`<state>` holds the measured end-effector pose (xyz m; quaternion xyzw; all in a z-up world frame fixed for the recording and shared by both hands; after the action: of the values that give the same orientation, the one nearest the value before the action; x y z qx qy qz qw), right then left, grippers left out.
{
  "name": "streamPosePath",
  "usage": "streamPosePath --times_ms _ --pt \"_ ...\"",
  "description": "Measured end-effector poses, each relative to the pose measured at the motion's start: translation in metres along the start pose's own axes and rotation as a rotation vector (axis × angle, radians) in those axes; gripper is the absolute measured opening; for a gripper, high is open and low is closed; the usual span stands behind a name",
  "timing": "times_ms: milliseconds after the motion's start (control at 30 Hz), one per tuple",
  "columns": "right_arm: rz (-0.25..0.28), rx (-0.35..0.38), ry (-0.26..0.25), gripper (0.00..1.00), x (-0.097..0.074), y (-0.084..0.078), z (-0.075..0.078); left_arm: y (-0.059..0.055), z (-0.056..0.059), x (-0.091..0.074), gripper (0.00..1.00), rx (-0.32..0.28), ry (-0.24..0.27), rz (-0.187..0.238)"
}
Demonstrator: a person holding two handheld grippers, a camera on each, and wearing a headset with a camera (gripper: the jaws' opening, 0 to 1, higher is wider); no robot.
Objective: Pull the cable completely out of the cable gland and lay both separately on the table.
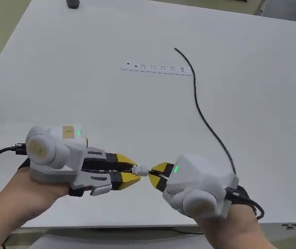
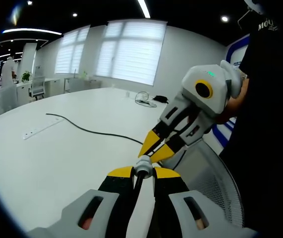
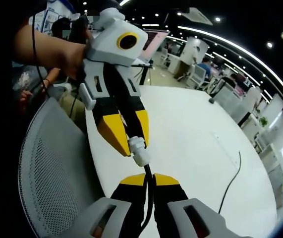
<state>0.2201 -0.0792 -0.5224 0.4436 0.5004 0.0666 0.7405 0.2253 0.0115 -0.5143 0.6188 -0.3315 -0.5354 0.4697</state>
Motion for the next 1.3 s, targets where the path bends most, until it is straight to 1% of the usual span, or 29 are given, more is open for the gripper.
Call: streamPosePath --times_ms 67,133,233,267,300,367,533,567,600,700,833,933,1000,1167,1233,1300 --pt "0.006 0.054 -0.009 0.00 0.000 -0.002 0.004 0.001 -0.001 -0.001 0.15 0.001 0.002 0.002" --pt "-0.001 0.081 -0.022 0.00 0.000 -0.005 0.009 0.002 -0.004 -0.002 0.15 0.001 0.009 0.004" --pt "-0.007 0.158 -0.040 0.00 0.001 -0.014 0.017 0.003 -0.006 -0.004 0.15 0.005 0.011 0.001" --pt "-0.010 0.165 -0.040 0.00 0.001 -0.016 0.018 0.003 -0.006 -0.004 0.15 0.006 0.011 0.000" --pt "-0.010 0.180 -0.042 0.00 0.001 -0.019 0.020 0.004 -0.006 -0.004 0.15 0.006 0.011 -0.001" --pt "-0.014 0.254 -0.044 0.00 0.001 -0.026 0.022 0.004 -0.006 -0.004 0.15 0.008 0.010 -0.003" --pt "-0.020 0.341 -0.052 0.00 0.004 -0.041 0.027 0.003 -0.004 0.000 0.15 0.016 -0.001 -0.010" --pt "-0.025 0.389 -0.053 0.00 0.005 -0.046 0.028 0.003 -0.004 0.001 0.15 0.016 -0.003 -0.011" --pt "-0.029 0.414 -0.054 0.00 0.006 -0.049 0.029 0.003 -0.004 0.001 0.15 0.017 -0.004 -0.011" --pt "-0.046 0.521 -0.062 0.00 0.009 -0.062 0.035 0.002 -0.005 0.001 0.15 0.018 -0.004 -0.008" --pt "-0.066 0.575 -0.073 0.00 0.013 -0.074 0.041 0.001 -0.008 -0.001 0.15 0.019 0.000 -0.007" --pt "-0.086 0.660 -0.070 0.00 0.016 -0.082 0.041 0.001 -0.008 -0.002 0.15 0.018 0.001 -0.005" --pt "-0.088 0.677 -0.071 0.00 0.018 -0.085 0.044 0.000 -0.007 -0.001 0.15 0.017 0.000 -0.007" --pt "-0.096 0.724 -0.067 0.00 0.019 -0.088 0.043 0.001 -0.005 0.002 0.15 0.017 -0.007 -0.006" --pt "-0.090 0.727 -0.067 0.00 0.018 -0.087 0.043 0.001 -0.006 0.003 0.15 0.016 -0.006 -0.006" --pt "-0.083 0.713 -0.067 0.01 0.017 -0.086 0.043 0.002 -0.006 0.002 0.15 0.016 -0.004 -0.007"
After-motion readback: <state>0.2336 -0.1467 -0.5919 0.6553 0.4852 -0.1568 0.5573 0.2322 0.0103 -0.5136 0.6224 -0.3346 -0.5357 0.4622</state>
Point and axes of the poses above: the centre of the closed fingertips' face, and the gripper's own axes: x roughly forward along the fingers, z roughly to its right, y roughly out of its top, the point moved 5 cm from there along -x, roughly backward along the fingers, and after that the axes turned 13 degrees about x, right-handed, at the moved point
